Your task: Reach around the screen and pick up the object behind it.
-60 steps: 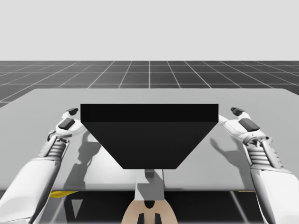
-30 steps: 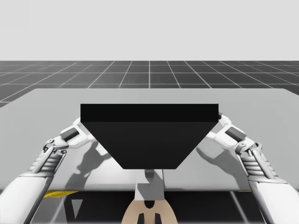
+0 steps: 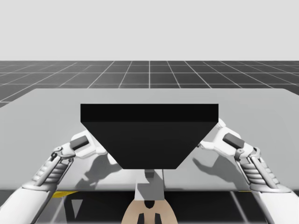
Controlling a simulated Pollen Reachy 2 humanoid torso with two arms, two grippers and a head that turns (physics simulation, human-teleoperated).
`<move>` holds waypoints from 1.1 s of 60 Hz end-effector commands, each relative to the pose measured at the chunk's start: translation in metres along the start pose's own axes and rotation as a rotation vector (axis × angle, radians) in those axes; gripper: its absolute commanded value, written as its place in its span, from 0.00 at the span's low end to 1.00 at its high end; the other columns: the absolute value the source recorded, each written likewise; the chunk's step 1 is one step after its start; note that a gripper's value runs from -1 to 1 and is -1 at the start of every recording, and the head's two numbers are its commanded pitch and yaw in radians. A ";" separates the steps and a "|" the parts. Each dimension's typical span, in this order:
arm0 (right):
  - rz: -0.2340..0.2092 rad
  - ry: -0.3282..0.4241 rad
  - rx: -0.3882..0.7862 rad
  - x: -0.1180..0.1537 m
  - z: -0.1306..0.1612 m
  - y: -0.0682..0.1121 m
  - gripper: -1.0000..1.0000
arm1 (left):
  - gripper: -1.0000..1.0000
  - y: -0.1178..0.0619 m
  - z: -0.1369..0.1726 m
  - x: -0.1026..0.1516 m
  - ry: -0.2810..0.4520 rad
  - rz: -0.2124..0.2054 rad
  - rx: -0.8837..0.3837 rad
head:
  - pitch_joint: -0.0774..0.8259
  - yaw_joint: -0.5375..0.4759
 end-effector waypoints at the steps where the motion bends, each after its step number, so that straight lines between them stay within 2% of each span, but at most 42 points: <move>1: 0.014 -0.020 0.034 0.000 0.000 0.003 0.00 | 0.00 -0.013 -0.009 0.004 -0.005 -0.023 -0.060 | 0.15 0.48; 7: 0.014 -0.027 0.035 0.000 0.000 0.003 0.00 | 0.00 -0.012 -0.014 0.002 -0.001 -0.017 -0.090 | 0.15 0.47; 12: 0.011 -0.048 0.052 0.000 0.000 0.003 0.00 | 0.00 -0.010 -0.021 0.004 -0.003 0.006 -0.124 | 0.15 0.48; 14: 0.009 -0.057 0.068 -0.001 0.000 0.004 0.00 | 0.00 -0.010 -0.023 0.004 0.003 -0.004 -0.137 | 0.15 0.48; 18: 0.009 -0.061 0.080 -0.001 0.000 0.005 0.00 | 0.00 -0.011 -0.028 0.006 0.005 0.000 -0.178 | 0.15 0.47; 23: 0.005 -0.063 0.094 -0.002 -0.001 0.005 0.00 | 0.00 -0.012 -0.036 0.009 0.016 -0.029 -0.218 | 0.15 0.48; 29: 0.006 -0.062 0.106 -0.003 -0.002 0.006 0.00 | 0.00 -0.008 -0.048 0.012 0.024 -0.041 -0.255 | 0.15 0.48; 32: 0.009 -0.062 0.107 -0.004 -0.002 0.006 0.00 | 0.00 -0.006 -0.057 0.012 0.035 -0.035 -0.281 | 0.15 0.48; 37: 0.010 -0.065 0.119 -0.004 -0.003 0.008 0.00 | 0.00 -0.002 -0.072 0.013 0.057 -0.048 -0.311 | 0.16 0.49; 43: 0.017 -0.070 0.142 -0.006 -0.004 0.011 0.00 | 0.00 -0.001 -0.084 0.014 0.061 -0.028 -0.347 | 0.16 0.48; 49: 0.018 -0.077 0.167 -0.005 -0.004 0.015 0.00 | 0.00 -0.010 -0.102 0.011 0.078 -0.017 -0.397 | 0.17 0.48; 53: 0.021 -0.075 0.172 -0.006 -0.004 0.016 0.00 | 0.00 -0.020 -0.112 0.010 0.093 -0.031 -0.424 | 0.17 0.48; 55: 0.024 -0.073 0.175 -0.006 -0.004 0.016 0.00 | 0.00 -0.027 -0.118 0.009 0.096 -0.019 -0.453 | 0.17 0.48; 66: 0.027 -0.080 0.187 -0.005 -0.002 0.017 0.00 | 0.00 -0.043 -0.135 0.004 0.137 -0.031 -0.532 | 0.18 0.47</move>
